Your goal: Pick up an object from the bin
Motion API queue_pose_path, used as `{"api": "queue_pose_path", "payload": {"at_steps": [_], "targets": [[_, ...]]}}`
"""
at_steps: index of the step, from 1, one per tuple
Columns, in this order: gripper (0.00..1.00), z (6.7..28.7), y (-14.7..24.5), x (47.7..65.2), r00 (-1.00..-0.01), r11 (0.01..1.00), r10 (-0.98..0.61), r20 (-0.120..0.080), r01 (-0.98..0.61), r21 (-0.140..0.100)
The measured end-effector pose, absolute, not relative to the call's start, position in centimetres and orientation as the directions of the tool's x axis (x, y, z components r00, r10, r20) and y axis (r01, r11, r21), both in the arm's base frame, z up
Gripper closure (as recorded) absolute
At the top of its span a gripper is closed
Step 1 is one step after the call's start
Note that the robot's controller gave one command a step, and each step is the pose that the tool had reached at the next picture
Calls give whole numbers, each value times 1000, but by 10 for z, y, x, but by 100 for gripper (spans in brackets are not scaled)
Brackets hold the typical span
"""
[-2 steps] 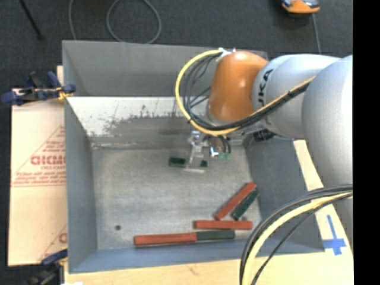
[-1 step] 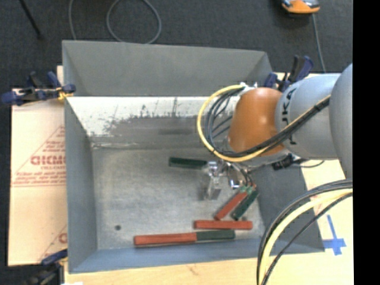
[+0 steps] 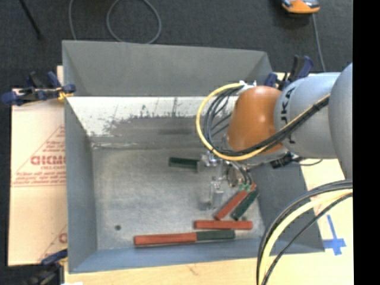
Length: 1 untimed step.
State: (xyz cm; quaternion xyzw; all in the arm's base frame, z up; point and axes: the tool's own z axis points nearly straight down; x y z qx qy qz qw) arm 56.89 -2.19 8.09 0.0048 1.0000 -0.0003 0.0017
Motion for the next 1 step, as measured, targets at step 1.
{"api": "queue_pose_path", "payload": {"at_steps": [1], "targets": [[0, 73, -81, 585, -996, 996, -88, -11, -88, -2]]}}
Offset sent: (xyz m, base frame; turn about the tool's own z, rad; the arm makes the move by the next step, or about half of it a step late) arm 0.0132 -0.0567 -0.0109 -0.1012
